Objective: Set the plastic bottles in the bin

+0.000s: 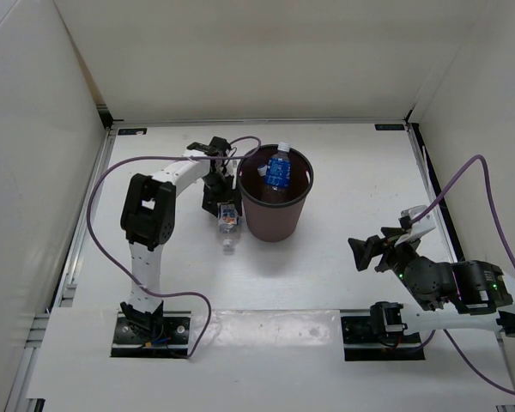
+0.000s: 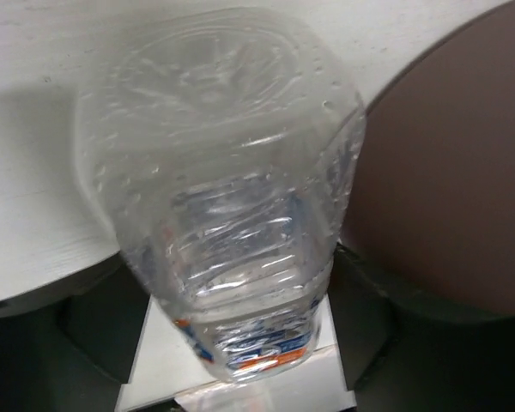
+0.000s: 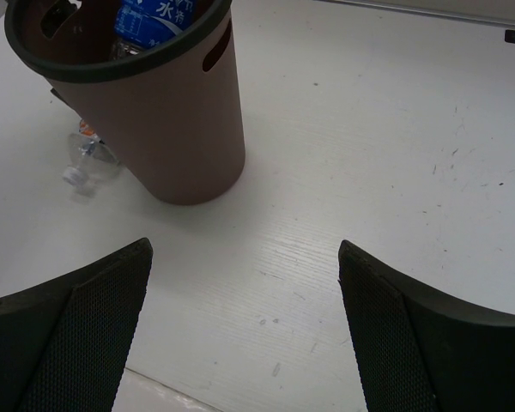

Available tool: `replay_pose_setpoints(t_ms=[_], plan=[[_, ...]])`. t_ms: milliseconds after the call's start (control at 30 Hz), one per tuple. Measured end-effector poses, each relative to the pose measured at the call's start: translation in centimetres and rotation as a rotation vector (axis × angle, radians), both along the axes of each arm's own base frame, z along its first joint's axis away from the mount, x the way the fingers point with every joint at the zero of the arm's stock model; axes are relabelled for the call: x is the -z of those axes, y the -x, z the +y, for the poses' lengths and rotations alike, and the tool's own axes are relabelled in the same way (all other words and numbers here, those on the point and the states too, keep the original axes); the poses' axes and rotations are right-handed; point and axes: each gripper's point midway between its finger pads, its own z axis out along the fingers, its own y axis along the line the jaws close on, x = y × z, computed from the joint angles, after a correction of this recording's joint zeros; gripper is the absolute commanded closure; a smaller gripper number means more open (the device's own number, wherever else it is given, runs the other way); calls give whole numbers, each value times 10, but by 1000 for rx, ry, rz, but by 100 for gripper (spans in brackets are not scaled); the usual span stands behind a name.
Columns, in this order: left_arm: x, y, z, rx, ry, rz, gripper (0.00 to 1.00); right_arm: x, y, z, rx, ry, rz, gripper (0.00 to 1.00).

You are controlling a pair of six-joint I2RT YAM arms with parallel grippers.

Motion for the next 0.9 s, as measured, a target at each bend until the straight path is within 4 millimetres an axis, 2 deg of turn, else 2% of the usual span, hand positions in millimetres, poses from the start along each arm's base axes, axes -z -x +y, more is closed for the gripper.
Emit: replay_pose_setpoints(t_ms=[33,67,167,333,433,567,700,800,900], plan=[[1,1,0,3,-4,5,25,0,0,0,0,0,0,10],[1,3,0,5,-7,11,39,0,0,0,-1,0,0,10],[-1,3,2,5,-15,16,68,0,0,0,-1,0,0,10],[-10,-2,20,-24,-79,-18,68,0,1,1,-6,1,0,10],[-31,-14,44,-92,-90,-72,68,0,1,1,-7,1,0,10],[-84,-37,93,-246,-52,-209,69,0,1,1,-7,1,0,10],[-155,-54,135,-384,41,-414,74,0,1,1,-8,1,0,10],[-213,-51,137,-399,149,-632,74,0,1,1,-7,1,0,10],[-261,-28,119,-351,292,-867,75,0,1,1,-10,1,2,10]])
